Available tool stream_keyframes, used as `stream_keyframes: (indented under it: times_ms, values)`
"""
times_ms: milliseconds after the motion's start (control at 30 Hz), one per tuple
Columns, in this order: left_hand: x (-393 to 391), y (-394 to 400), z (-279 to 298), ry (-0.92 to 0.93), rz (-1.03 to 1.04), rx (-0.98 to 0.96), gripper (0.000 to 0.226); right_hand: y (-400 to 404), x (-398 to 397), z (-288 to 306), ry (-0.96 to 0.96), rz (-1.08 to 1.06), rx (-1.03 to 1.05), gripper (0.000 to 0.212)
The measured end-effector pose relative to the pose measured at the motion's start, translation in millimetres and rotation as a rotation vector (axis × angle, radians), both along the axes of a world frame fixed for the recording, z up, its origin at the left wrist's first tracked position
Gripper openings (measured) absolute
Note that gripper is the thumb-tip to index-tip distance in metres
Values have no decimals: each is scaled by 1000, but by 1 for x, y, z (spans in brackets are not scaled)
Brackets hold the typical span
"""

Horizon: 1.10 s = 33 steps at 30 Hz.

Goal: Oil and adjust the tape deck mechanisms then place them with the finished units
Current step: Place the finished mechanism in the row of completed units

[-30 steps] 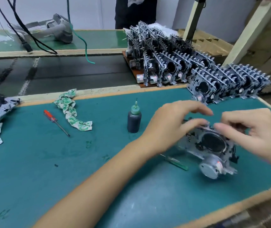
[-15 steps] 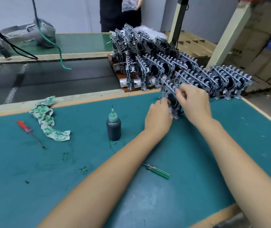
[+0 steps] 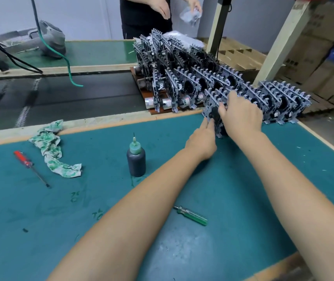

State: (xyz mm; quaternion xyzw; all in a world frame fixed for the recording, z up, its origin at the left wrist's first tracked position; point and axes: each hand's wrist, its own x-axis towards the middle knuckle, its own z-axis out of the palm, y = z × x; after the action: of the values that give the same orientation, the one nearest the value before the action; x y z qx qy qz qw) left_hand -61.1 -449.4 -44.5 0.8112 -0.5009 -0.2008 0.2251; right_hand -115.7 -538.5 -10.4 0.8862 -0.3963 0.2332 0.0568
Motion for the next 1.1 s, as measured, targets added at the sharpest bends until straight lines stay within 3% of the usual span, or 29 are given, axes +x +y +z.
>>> stream_keyframes:
  times_ms: [67, 200, 300, 400, 633, 733, 833, 933, 1100]
  values:
    - [1, 9, 5, 29, 37, -67, 62, 17, -1, 8, -18, -2, -43, 37]
    - [-8, 56, 29, 126, 188, -544, 18, 80, -3, 22, -216, 219, -44, 27]
    - [-12, 114, 47, 109, 230, -647, 16, 141, -2, 34, -427, 431, 92, 27]
    - [-7, 182, 50, 120, 258, -651, 25, 200, 4, 37, -478, 612, 248, 29]
    - [29, 318, 38, 18, 518, -493, 23, 306, 47, 17, -293, 968, 446, 26]
    - [59, 367, 39, -160, 663, -277, 20, 344, 75, 13, -216, 1057, 482, 14]
    - [95, 413, 47, -320, 803, -93, 27, 380, 105, 8, -105, 1145, 475, 16]
    - [125, 456, 54, -436, 912, 32, 8, 414, 137, 5, -45, 1202, 470, 21]
    - [165, 512, 56, -750, 1144, 221, 25, 438, 187, -5, 50, 1161, 409, 25]
